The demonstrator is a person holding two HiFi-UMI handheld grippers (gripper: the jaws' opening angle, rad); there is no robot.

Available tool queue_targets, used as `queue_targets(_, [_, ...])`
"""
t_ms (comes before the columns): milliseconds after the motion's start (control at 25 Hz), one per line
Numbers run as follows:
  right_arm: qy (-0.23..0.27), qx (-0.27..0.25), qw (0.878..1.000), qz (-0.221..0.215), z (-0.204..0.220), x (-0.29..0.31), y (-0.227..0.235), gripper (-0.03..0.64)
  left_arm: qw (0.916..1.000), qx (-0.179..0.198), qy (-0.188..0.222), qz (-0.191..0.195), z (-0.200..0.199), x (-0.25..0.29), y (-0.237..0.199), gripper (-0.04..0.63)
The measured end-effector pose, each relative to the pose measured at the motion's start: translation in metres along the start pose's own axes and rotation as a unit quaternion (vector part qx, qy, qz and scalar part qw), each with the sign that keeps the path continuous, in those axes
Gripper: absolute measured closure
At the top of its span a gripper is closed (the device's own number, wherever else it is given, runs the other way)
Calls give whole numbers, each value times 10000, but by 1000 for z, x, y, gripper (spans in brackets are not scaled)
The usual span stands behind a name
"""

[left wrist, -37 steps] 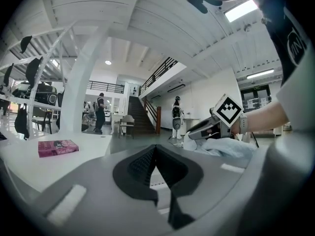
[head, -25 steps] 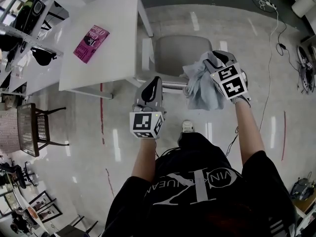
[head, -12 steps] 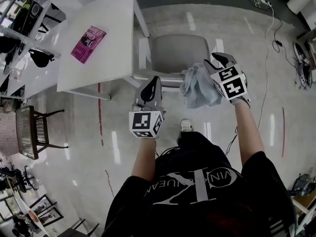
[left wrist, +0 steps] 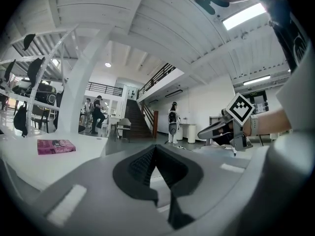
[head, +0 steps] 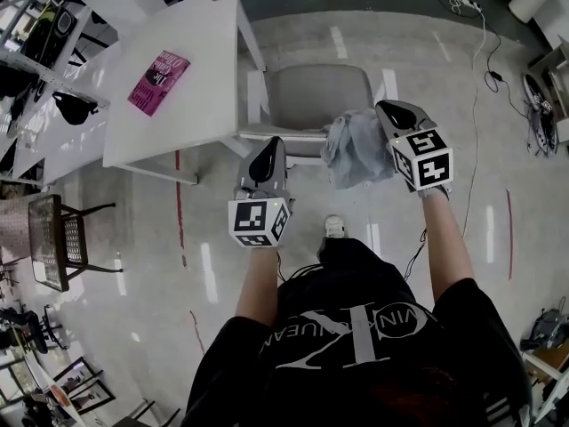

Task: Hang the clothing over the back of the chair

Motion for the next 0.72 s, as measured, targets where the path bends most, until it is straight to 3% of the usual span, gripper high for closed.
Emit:
queue_targets(280, [558,382,9977,100,2,-28,-9,601,10000,-7,50,-63,-4,-16,-3,584])
queue_targets(720, [1149,454,9921,199,7,-68,-38,601,9999,-12,142,-96,-7,-48,2,584])
Point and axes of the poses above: the fingertips, and each gripper's own axes: x forward along the fingers, y to its right, z out of its underside, the point moved 3 cm from there along -x, backward along the fingers, and after that the axes turned 10 degrees about -z, right-handed, at the moved point
